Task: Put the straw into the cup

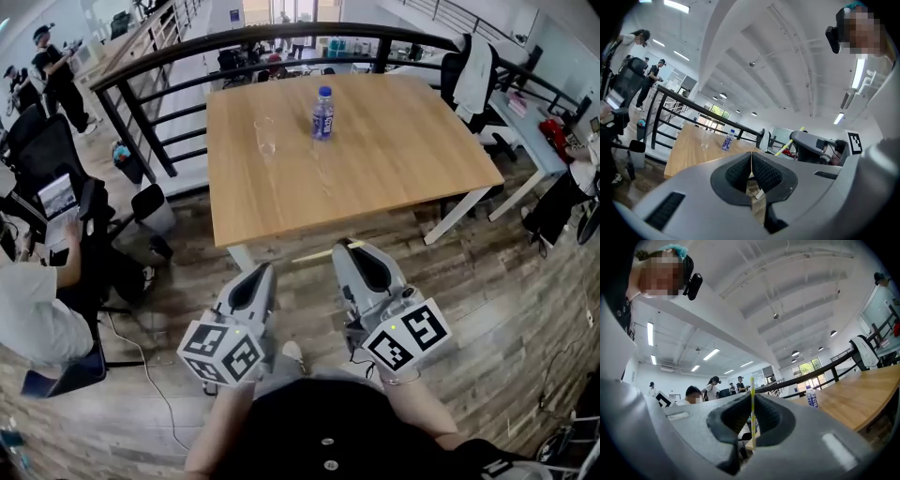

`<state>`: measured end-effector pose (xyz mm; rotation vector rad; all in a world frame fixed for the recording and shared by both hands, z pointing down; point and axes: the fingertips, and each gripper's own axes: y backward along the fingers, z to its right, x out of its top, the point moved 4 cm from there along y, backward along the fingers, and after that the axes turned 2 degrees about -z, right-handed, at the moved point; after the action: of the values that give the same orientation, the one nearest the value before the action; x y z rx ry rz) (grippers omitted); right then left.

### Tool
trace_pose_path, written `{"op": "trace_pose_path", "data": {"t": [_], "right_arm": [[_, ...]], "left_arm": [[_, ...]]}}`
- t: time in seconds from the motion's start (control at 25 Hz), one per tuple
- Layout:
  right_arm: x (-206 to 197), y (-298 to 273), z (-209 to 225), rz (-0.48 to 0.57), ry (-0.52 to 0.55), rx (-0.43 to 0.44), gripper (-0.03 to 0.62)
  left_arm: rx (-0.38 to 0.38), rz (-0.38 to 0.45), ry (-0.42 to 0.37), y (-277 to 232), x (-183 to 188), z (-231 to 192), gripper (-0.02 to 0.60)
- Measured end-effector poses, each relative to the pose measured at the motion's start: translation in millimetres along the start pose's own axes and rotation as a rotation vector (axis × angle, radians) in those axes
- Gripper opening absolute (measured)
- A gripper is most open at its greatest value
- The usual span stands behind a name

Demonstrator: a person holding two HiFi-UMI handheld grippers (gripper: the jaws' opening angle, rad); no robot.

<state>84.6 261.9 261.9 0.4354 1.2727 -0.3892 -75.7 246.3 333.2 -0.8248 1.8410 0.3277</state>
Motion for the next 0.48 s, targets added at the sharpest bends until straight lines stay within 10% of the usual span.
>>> {"op": "trace_pose_path", "data": {"t": [0.48], "right_arm": [[-17, -78, 12, -0.020, -0.003, -0.050, 0.014]], "left_arm": [[-0.041, -0.033, 0.019, -36, 22, -71, 0.020]]}}
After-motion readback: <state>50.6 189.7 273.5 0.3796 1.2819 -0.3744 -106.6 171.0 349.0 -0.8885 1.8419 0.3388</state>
